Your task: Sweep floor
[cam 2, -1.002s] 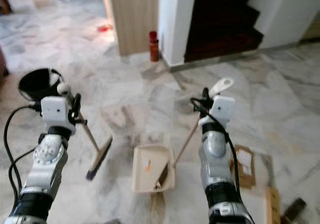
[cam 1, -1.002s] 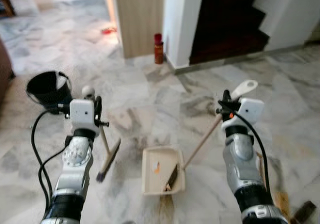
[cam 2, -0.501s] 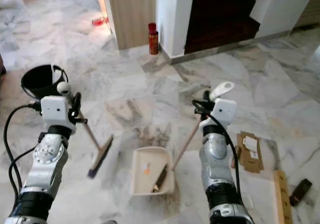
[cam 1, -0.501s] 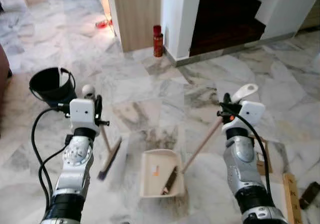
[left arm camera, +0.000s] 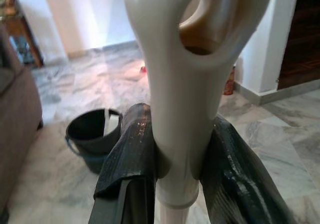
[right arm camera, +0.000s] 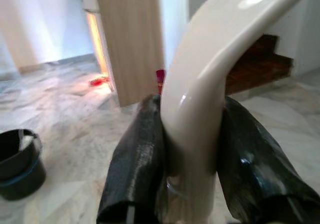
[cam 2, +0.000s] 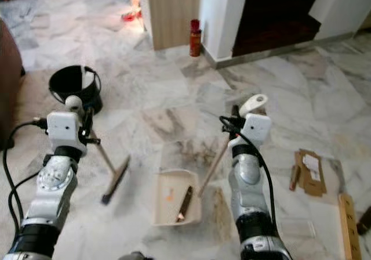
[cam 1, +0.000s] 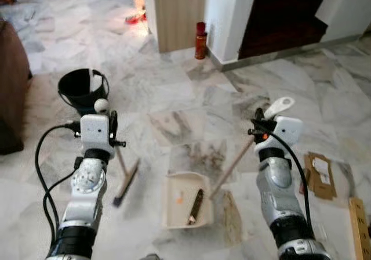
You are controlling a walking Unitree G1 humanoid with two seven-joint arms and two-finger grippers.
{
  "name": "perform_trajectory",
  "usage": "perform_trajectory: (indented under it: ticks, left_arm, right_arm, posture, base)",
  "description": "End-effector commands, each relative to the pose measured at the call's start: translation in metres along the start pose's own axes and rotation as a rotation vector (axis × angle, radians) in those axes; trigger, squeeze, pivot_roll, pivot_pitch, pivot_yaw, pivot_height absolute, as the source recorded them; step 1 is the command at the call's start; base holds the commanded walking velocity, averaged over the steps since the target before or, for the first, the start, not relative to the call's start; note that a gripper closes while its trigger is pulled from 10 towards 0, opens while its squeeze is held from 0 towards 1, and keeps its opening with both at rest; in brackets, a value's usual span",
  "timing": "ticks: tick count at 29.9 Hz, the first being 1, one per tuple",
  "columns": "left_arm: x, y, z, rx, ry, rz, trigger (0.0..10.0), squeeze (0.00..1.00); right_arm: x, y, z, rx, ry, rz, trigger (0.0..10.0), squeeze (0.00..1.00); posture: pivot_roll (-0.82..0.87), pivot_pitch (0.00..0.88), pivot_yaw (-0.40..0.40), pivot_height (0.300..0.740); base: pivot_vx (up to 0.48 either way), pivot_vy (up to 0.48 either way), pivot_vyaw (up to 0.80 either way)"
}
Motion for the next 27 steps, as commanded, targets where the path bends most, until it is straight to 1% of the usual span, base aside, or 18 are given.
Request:
perform_trajectory:
  ticks: [1, 4, 7, 9, 13, 14, 15, 24, 27]
  left_arm:
    - [-0.002, -0.002, 0.006, -0.028, -0.004, 0.009, 10.0, 0.00]
    - [-0.003, -0.003, 0.009, -0.034, 0.012, 0.002, 10.0, 0.00]
    - [-0.002, -0.003, 0.010, -0.033, 0.000, -0.002, 10.0, 0.00]
    - [-0.001, -0.002, 0.010, -0.032, 0.005, -0.003, 10.0, 0.00]
    - [-0.002, -0.003, 0.010, -0.034, 0.005, -0.006, 10.0, 0.00]
    - [-0.002, -0.003, 0.010, -0.034, 0.005, -0.006, 10.0, 0.00]
    - [-0.003, -0.003, 0.010, -0.034, 0.003, -0.010, 10.0, 0.00]
    - [-0.002, -0.002, 0.011, -0.040, -0.002, -0.005, 10.0, 0.00]
    - [-0.001, -0.002, 0.011, -0.041, -0.003, -0.002, 10.0, 0.00]
  right_arm:
    - [-0.005, -0.003, 0.009, -0.033, -0.020, -0.021, 10.0, 0.00]
    - [-0.005, -0.002, 0.010, -0.042, 0.000, -0.004, 10.0, 0.00]
    - [-0.001, -0.001, 0.011, -0.054, 0.015, 0.012, 10.0, 0.00]
    - [-0.001, -0.001, 0.011, -0.053, -0.007, 0.004, 10.0, 0.00]
    - [0.000, -0.002, 0.011, -0.049, -0.029, 0.008, 10.0, 0.00]
    - [0.000, -0.002, 0.011, -0.049, -0.029, 0.008, 10.0, 0.00]
    - [0.004, -0.002, 0.011, -0.050, -0.029, 0.028, 10.0, 0.00]
    - [0.011, -0.002, 0.014, -0.062, -0.020, 0.070, 10.0, 0.00]
    - [0.012, -0.002, 0.015, -0.071, -0.014, 0.080, 10.0, 0.00]
  posture:
    - [0.08, 0.126, -0.001, 0.740]
    - [0.08, 0.125, -0.001, 0.740]
    - [0.08, 0.116, 0.000, 0.740]
    - [0.08, 0.113, 0.001, 0.740]
    - [0.08, 0.104, 0.002, 0.740]
    - [0.08, 0.104, 0.002, 0.740]
    - [0.08, 0.104, 0.002, 0.740]
    - [0.09, 0.096, -0.001, 0.740]
    - [0.09, 0.104, -0.002, 0.740]
  base:
    - [0.000, 0.000, 0.00]
    - [0.000, 0.000, 0.00]
    - [0.089, 0.000, 0.71]
    - [0.268, 0.000, 0.80]
    - [0.273, 0.000, 0.00]
    - [0.274, 0.000, 0.00]
    - [0.274, 0.000, 0.00]
    - [0.274, 0.000, 0.00]
    - [0.284, 0.000, 0.70]
Point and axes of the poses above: a point about 5 cm out from each wrist's last joint towards the gripper, its own y axis pointing back from the gripper into the wrist, its own z axis along the axis of the wrist's last joint, x = y × z, the point moved 4 cm from there along -y, pointing out of the wrist towards the gripper, and after that the axes turned 15 degrees about y, right-handed, at the moved point
